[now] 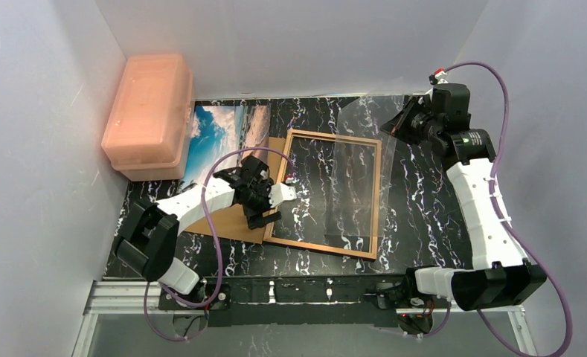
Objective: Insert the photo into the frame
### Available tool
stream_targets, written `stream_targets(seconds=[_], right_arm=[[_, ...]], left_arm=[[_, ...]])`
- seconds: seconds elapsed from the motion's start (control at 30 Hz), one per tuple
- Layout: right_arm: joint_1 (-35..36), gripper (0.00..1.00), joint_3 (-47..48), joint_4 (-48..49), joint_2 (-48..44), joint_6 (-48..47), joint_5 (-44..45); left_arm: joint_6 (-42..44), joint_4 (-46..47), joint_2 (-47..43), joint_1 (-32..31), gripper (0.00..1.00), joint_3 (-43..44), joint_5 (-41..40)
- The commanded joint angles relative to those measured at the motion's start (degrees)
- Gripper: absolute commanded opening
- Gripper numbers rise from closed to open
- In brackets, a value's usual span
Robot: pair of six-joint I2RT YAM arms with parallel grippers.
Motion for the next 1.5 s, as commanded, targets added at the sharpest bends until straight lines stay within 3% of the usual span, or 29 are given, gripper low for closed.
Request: stream_targets(seconds=[0.0,0.4,0.7,0.83,1.17,1.3,1.47], right_arm=[[-0.3,0.01,1.3,2.5,1.1,0.2,0.2],[-0.3,0.01,-0.7,3.2,2.3,-2.8,1.6],[-0.3,0.01,-0.6,7.7,5.7,-0.4,-0.7],[1.3,0.01,1.4,7.7,7.3,0.8,-1.6],[3.7,0.01,8.6,9.9,9.2,7.2,-5.7],[4.3,0.01,8.7,14.2,9.2,12.1,-10.7],[4.5,0.01,1.0,24.6,7.3,20.2,-15.2]], left_arm=[[-1.7,3.0,-2.6,-1.8,0.74,-2.3,1.5],[-2.8,5.8,-3.3,-3.5,0.73,-5.6,4.2],[-7.5,5.1,-0.5,-5.2,0.73,-2.2,10.0],[-8.6,2.2,-2.0,-4.2,0.75,0.1,8.9],[-16.3,-14.7,-7.1,13.8,0.87,18.2,19.2],[-21.1,-14.3,-7.4,20.6,0.93,21.4,24.0],[-23.9,-13.2,-7.9,25.8,0.97,20.7,27.1]])
